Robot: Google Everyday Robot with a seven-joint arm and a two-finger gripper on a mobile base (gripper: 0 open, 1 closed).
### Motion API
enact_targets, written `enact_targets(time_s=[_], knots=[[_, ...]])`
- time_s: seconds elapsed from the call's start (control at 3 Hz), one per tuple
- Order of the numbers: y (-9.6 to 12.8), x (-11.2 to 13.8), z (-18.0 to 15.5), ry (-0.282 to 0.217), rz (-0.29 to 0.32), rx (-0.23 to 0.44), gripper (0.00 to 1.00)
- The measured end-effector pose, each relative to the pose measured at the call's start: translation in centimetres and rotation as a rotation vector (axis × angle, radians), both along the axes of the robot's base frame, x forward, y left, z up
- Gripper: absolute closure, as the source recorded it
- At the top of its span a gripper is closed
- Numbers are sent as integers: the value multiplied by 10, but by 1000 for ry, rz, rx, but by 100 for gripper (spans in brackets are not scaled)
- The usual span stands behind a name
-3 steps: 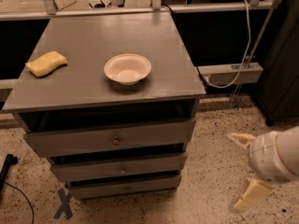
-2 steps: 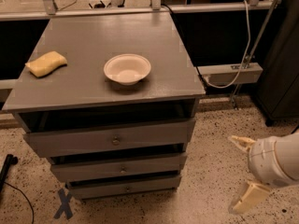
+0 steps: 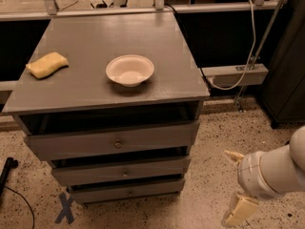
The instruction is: Open middle drawer
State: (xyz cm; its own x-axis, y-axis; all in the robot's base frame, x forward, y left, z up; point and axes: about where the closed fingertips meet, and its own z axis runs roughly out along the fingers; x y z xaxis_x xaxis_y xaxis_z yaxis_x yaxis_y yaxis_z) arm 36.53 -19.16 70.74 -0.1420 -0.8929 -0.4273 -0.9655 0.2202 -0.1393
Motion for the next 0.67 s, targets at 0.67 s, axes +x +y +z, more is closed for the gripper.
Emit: enact_targets(time_s=[0.67], knots=[[12, 29, -69, -172, 30, 213, 0]])
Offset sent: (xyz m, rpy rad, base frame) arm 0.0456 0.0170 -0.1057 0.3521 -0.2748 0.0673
